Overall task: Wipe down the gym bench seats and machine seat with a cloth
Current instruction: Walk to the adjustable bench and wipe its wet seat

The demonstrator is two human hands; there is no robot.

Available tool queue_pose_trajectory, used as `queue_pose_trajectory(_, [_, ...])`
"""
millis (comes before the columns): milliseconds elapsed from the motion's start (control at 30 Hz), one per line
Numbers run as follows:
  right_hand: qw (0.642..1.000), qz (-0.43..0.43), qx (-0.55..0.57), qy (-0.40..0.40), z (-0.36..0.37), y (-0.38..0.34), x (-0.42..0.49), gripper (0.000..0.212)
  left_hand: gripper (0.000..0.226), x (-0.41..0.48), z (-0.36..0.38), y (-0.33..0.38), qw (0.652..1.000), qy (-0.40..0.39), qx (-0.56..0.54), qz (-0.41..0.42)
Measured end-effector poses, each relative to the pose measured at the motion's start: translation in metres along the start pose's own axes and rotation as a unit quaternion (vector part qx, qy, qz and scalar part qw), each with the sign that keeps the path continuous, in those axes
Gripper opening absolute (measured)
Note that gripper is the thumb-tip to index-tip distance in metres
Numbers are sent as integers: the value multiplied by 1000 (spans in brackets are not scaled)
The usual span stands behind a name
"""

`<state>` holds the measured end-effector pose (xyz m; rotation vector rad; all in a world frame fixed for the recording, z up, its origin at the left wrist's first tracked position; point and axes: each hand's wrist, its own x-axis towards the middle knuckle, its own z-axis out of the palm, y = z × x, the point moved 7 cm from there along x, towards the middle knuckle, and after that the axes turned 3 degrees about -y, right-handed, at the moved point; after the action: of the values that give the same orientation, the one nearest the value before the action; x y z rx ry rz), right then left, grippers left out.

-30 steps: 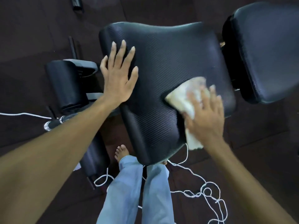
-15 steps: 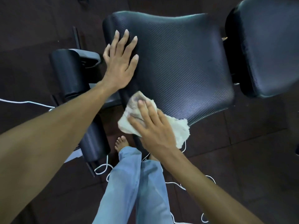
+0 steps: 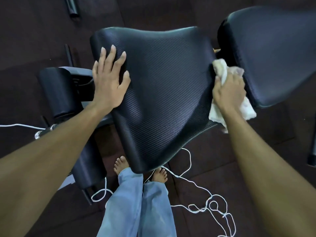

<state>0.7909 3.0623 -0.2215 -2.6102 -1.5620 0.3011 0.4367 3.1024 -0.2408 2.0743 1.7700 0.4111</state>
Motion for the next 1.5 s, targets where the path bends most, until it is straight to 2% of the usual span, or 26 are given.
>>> queue_pose_trajectory(100, [998,-44,-49,22,7,-50,14,51,53,2,0,0,1000,3,-13,6])
queue_pose_trajectory(167, [986,-146,-71,21,14,-72,-12,53,54,1,0,0,1000,9,-25,10])
queue_pose_trajectory(267, [936,-338,-96,-11,16,-69,-58,56,56,2,-1,-3,999,18,-28,15])
queue_pose_trajectory(333, [916,-388,-99,-25,12,-48,-57,55,57,2,0,-4,999,18,-34,14])
queue_pose_trajectory(400, [936,-338,-96,-25,9,-38,-22,59,57,0,0,-6,999,26,-37,18])
queue_pose_trajectory(500, [989,-148,-10,-25,12,-64,47,62,58,2,-1,-9,998,38,-49,19])
queue_pose_trajectory(567, [997,-79,17,-16,14,-104,73,56,59,1,-1,-9,998,42,-52,19])
queue_pose_trajectory(667, [983,-175,-46,-5,23,-173,60,51,58,-1,-2,-8,997,43,-65,29])
queue_pose_trajectory(767, [963,-262,-64,-2,30,-196,13,51,55,-3,-4,-8,997,49,-55,27])
queue_pose_trajectory(833, [958,-283,-41,8,26,-191,-20,50,52,-13,-6,-11,995,63,-66,-30])
queue_pose_trajectory(933, [948,-317,-36,-2,26,-171,-77,47,54,-67,4,-8,977,50,-160,-131])
queue_pose_trajectory(1033, [938,-341,-41,-44,21,-152,-133,44,56,-148,9,4,961,-9,-213,-177])
queue_pose_trajectory(1100, [934,-349,-37,-73,9,-147,-157,41,53,-195,-4,2,953,-19,-204,-224])
queue_pose_trajectory(1233, [940,-297,52,-160,-25,-146,-197,34,39,-267,-63,-1,942,43,-166,-290])
queue_pose_trajectory(1333, [917,-240,186,-261,-55,-159,-240,36,22,-319,-118,-2,923,90,-155,-341])
queue_pose_trajectory(1400, [894,-257,221,-294,-76,-185,-270,38,21,-356,-157,-3,912,102,-144,-371])
queue_pose_trajectory(1500, [870,-331,193,-312,-112,-244,-318,34,21,-416,-215,-14,894,110,-126,-416])
